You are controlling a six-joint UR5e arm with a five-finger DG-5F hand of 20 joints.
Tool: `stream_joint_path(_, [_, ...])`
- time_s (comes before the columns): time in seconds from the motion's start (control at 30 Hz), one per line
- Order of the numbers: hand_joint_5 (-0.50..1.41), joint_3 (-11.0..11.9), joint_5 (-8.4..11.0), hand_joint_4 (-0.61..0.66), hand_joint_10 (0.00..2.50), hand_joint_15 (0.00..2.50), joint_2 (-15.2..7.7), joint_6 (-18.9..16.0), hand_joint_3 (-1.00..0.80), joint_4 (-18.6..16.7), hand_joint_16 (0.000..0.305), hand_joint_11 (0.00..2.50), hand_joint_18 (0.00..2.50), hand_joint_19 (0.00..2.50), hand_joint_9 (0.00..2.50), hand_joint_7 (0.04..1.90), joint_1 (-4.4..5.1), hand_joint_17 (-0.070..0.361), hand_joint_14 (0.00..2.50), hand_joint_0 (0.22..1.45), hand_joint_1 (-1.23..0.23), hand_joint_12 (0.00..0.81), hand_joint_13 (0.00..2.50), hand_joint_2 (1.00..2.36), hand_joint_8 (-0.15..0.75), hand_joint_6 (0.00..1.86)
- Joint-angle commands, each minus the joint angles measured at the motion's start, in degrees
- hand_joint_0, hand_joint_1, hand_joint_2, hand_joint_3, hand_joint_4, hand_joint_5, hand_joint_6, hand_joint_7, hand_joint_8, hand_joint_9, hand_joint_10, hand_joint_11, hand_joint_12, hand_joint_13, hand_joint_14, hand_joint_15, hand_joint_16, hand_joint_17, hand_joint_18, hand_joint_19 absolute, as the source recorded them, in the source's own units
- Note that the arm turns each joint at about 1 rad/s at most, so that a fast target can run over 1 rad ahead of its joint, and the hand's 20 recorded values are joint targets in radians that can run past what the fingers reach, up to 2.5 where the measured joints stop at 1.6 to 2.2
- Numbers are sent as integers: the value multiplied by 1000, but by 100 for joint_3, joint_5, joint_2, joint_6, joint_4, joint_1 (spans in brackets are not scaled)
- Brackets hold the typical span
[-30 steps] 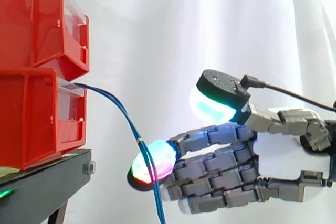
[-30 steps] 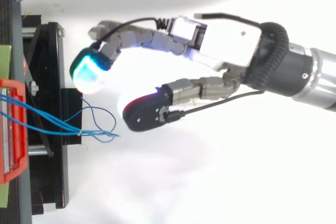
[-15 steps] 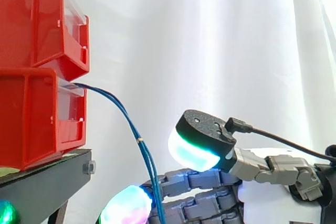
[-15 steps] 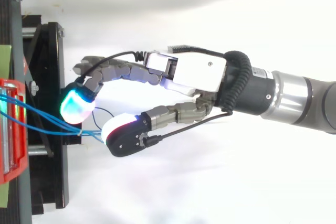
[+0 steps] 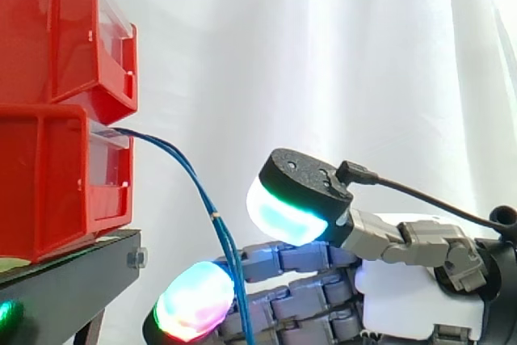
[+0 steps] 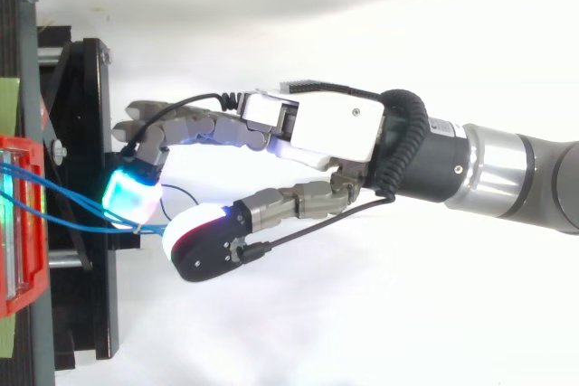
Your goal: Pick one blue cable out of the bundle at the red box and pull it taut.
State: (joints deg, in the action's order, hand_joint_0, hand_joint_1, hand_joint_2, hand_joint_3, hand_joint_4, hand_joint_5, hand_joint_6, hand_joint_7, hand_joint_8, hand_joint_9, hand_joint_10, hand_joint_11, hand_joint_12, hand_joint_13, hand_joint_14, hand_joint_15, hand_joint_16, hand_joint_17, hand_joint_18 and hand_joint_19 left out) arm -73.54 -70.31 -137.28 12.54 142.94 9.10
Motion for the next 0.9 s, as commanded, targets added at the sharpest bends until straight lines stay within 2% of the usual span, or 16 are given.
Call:
stream_joint_path(0.0, [-158, 121, -53, 313, 0, 50, 0, 64, -455, 76, 56, 11, 0, 0, 240, 990, -4, 127, 0, 570, -545, 353, 0, 1003, 261, 502])
stream_joint_path(0.07, [-156, 139, -62, 307, 0, 52, 0, 73, -439, 93, 56, 10, 0, 0, 240, 1010, 4, 127, 0, 576, -554, 353, 0, 1004, 259, 502])
stream_joint_path(0.1, [-153, 244, -106, 305, 0, 45, 0, 91, -427, 216, 56, 18, 0, 0, 241, 1028, -4, 126, 2, 580, -559, 353, 0, 1005, 259, 502])
stream_joint_path(0.2, [-147, 314, -150, 288, 0, 48, 0, 117, -402, 331, 56, 18, 0, 0, 243, 1075, -4, 126, 0, 587, -572, 352, 0, 1008, 257, 502])
stream_joint_path(0.43, [-132, 323, -167, 253, 0, 48, 0, 135, -336, 357, 56, 21, 0, 0, 248, 1178, 4, 125, 0, 604, -596, 352, 0, 1012, 255, 500])
stream_joint_path(0.63, [-143, 341, -167, 225, 0, 48, 0, 135, -313, 357, 55, 26, 0, 0, 247, 1093, -4, 125, 0, 611, -605, 352, 0, 1013, 255, 563])
stream_joint_path(0.87, [-144, 437, -202, 232, 1, 54, 9, 135, -352, 418, 56, 31, 0, 0, 245, 1091, 4, 125, 2, 601, -603, 352, 0, 1011, 256, 556])
